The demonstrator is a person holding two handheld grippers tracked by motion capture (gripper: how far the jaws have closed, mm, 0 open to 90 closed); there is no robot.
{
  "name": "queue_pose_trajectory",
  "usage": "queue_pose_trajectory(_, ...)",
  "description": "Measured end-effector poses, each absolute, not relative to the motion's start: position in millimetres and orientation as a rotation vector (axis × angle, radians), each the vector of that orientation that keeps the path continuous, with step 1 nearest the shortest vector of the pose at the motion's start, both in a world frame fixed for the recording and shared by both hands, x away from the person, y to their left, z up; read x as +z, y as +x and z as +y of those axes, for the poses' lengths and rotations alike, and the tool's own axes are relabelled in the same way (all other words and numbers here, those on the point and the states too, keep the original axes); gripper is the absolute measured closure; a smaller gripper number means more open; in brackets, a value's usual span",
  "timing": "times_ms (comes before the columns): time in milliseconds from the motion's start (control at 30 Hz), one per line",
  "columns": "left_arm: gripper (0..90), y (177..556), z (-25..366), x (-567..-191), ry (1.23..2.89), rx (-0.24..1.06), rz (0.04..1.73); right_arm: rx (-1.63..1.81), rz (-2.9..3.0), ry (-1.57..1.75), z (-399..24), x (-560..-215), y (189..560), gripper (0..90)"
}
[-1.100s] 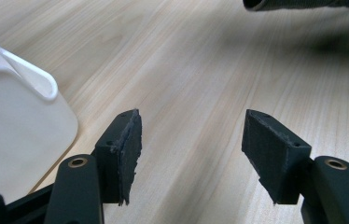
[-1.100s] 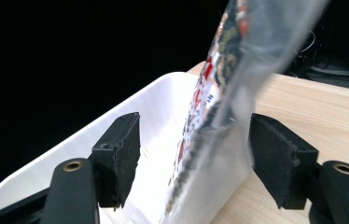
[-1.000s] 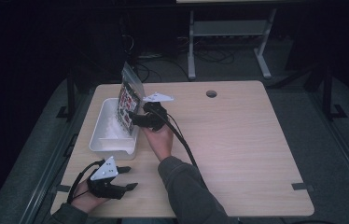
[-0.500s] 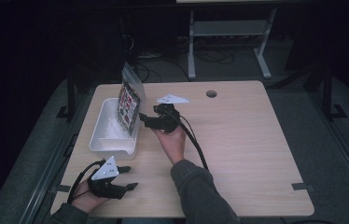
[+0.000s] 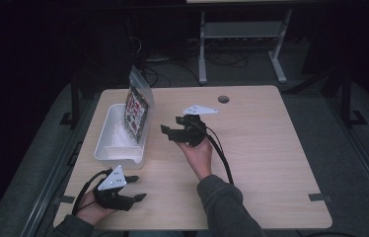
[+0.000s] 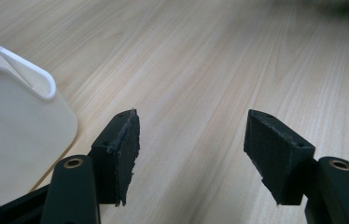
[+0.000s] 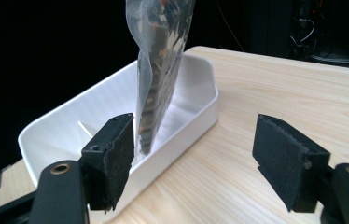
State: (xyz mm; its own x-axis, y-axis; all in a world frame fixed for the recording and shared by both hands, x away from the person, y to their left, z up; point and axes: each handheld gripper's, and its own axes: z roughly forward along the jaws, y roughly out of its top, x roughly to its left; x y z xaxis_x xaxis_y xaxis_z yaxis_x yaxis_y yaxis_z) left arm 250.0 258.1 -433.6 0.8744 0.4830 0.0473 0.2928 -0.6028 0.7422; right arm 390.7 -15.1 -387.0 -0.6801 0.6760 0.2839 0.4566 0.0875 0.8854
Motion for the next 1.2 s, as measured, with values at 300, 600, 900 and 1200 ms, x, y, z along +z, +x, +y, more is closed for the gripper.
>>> queue_pose_trajectory(300, 34.3, 250, 258, -434, 2.254, 0.311, 0.556, 1.632, 2.168, 1.136, -36, -386, 381, 28.1)
queue_pose_trajectory(600, 33.8, 250, 257, -434, 2.252, 0.308, 0.556, 1.62, 2.203, 1.142, -63, -390, 369, 27.2)
queue_pose_trajectory(900, 33.3, 251, 256, -435, 2.252, 0.307, 0.557, 1.597, 2.234, 1.132, -82, -394, 359, 26.5)
queue_pose_trajectory(1200, 33.2, 251, 255, -435, 2.255, 0.305, 0.556, 1.567, 2.273, 1.151, -115, -405, 339, 26.1)
